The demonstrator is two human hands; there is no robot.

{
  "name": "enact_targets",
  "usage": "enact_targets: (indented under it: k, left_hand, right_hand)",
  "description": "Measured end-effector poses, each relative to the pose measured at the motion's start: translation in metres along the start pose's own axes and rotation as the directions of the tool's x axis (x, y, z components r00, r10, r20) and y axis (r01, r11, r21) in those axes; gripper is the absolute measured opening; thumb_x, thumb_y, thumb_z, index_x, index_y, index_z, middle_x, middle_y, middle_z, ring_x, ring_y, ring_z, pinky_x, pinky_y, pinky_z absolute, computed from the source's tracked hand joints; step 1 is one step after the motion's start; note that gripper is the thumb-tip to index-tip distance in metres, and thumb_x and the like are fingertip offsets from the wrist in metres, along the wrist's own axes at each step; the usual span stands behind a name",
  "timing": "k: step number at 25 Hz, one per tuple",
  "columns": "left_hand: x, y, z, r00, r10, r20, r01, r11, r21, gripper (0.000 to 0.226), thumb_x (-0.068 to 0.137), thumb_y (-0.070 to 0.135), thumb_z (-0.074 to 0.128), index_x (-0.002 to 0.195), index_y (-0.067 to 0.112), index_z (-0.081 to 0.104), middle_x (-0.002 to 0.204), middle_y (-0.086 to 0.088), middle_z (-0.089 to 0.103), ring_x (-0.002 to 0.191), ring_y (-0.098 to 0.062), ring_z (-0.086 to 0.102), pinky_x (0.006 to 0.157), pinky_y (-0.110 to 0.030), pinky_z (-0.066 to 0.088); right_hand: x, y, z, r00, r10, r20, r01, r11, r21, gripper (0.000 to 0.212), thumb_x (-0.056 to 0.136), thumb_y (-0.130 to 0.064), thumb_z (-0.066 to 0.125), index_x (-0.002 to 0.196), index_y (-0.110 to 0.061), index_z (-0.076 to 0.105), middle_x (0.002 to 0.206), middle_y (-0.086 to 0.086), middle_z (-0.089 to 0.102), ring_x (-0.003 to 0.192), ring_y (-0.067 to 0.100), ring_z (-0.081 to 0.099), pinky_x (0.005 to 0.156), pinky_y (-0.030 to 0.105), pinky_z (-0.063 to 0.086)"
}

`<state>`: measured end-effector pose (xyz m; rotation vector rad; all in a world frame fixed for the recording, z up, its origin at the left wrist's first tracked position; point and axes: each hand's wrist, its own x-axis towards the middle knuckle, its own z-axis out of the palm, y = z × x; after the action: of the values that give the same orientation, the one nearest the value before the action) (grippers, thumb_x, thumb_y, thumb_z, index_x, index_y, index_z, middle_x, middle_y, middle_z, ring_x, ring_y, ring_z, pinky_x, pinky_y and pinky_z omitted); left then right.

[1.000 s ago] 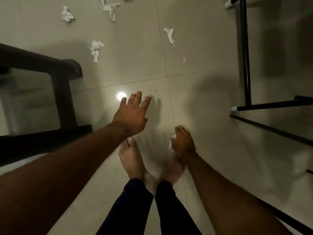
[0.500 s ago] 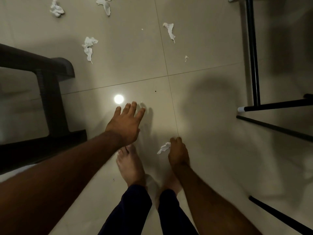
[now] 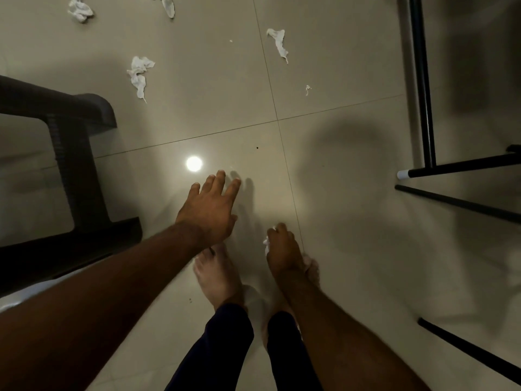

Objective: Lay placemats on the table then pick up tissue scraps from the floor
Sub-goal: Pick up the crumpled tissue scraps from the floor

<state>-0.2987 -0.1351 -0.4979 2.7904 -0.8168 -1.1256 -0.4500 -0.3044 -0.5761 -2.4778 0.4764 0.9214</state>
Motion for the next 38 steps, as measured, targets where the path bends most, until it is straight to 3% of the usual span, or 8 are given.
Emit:
enact_targets:
  k: [8, 14, 20, 27, 30, 34, 36, 38]
  left_hand:
    - [-0.011, 0.012, -0.041, 0.998, -0.053, 0.021, 0.056, 0.967, -0.248, 0.085, 0.095, 0.046, 0.061, 0.162, 0.016, 0.018, 0.169, -0.018, 0.019, 0.152, -0.037, 0.027, 0.119, -0.044, 0.032]
    - [-0.022, 0.017, -0.096, 0.995, -0.1, 0.025, 0.097, 0.824, -0.558, 0.067, 0.099, 0.023, 0.056, 0.159, 0.01, 0.03, 0.161, -0.013, 0.037, 0.14, -0.033, 0.047, 0.112, -0.042, 0.043]
    - [-0.025, 0.0, -0.154, 0.998, 0.034, -0.045, -0.052, 0.848, -0.528, 0.077, 0.084, -0.004, 0.054, 0.156, 0.015, 0.037, 0.151, -0.005, 0.049, 0.126, -0.03, 0.057, 0.102, -0.04, 0.051]
    - [-0.006, -0.009, -0.214, 0.997, 0.013, -0.07, -0.033, 0.952, -0.303, 0.022, 0.091, 0.011, 0.051, 0.108, 0.016, 0.064, 0.103, -0.006, 0.065, 0.092, -0.033, 0.066, 0.066, -0.031, 0.04]
    - [0.015, -0.013, -0.233, 0.995, -0.049, -0.083, 0.016, 0.934, -0.356, 0.017, 0.09, 0.005, 0.049, 0.098, 0.016, 0.059, 0.096, -0.008, 0.064, 0.086, -0.034, 0.064, 0.064, -0.031, 0.037]
    - [0.046, -0.03, -0.247, 0.976, -0.195, -0.1, 0.137, 0.898, -0.418, 0.011, 0.094, 0.006, 0.048, 0.101, 0.014, 0.052, 0.092, -0.011, 0.063, 0.078, -0.035, 0.059, 0.062, -0.033, 0.035]
    - [0.063, -0.043, -0.246, 0.958, -0.264, -0.11, 0.199, 0.892, -0.407, 0.02, 0.091, 0.002, 0.047, 0.106, 0.012, 0.057, 0.091, -0.011, 0.064, 0.075, -0.031, 0.059, 0.061, -0.033, 0.037]
    - [0.081, -0.058, -0.238, 0.949, -0.29, -0.122, 0.221, 0.891, -0.396, 0.034, 0.087, -0.001, 0.045, 0.113, 0.01, 0.063, 0.095, -0.011, 0.065, 0.079, -0.03, 0.061, 0.063, -0.033, 0.043]
  right_hand:
    - [0.025, -0.049, -0.073, 0.997, 0.061, -0.051, -0.026, 0.853, 0.521, 0.014, 0.085, 0.0, 0.066, 0.078, -0.003, 0.078, 0.081, 0.008, 0.075, 0.078, 0.022, 0.07, 0.077, 0.038, 0.058]
    - [0.031, -0.118, -0.157, 0.993, 0.114, 0.031, -0.094, 0.612, 0.785, 0.036, 0.078, 0.009, 0.073, 0.109, -0.008, 0.07, 0.08, 0.003, 0.071, 0.072, 0.022, 0.071, 0.063, 0.036, 0.062]
    - [0.036, -0.163, -0.228, 0.984, 0.048, 0.171, -0.174, 0.458, 0.872, 0.07, 0.081, 0.012, 0.067, 0.134, -0.028, 0.047, 0.089, 0.008, 0.073, 0.077, 0.017, 0.073, 0.066, 0.033, 0.061]
    - [0.05, -0.163, -0.288, 0.929, -0.082, 0.362, -0.308, 0.375, 0.875, 0.065, 0.085, 0.001, 0.071, 0.137, -0.026, 0.044, 0.09, 0.011, 0.077, 0.081, 0.029, 0.076, 0.073, 0.036, 0.06]
    - [0.074, -0.154, -0.31, 0.936, 0.019, 0.351, -0.326, 0.419, 0.848, 0.063, 0.08, -0.009, 0.079, 0.134, -0.021, 0.048, 0.098, 0.013, 0.077, 0.087, 0.031, 0.076, 0.071, 0.035, 0.06]
    - [0.129, -0.135, -0.33, 0.948, 0.288, 0.138, -0.312, 0.742, 0.594, 0.023, 0.08, -0.007, 0.073, 0.102, -0.012, 0.069, 0.093, 0.005, 0.073, 0.084, 0.023, 0.07, 0.083, 0.038, 0.06]
    - [0.157, -0.122, -0.338, 0.968, 0.252, 0.001, -0.236, 0.903, 0.36, 0.008, 0.081, -0.007, 0.067, 0.08, -0.015, 0.069, 0.085, 0.002, 0.065, 0.084, 0.015, 0.058, 0.083, 0.023, 0.047]
    - [0.186, -0.111, -0.338, 0.974, 0.219, -0.052, -0.205, 0.959, 0.196, 0.015, 0.084, -0.007, 0.06, 0.089, -0.006, 0.074, 0.089, 0.008, 0.068, 0.087, 0.018, 0.059, 0.078, 0.023, 0.043]
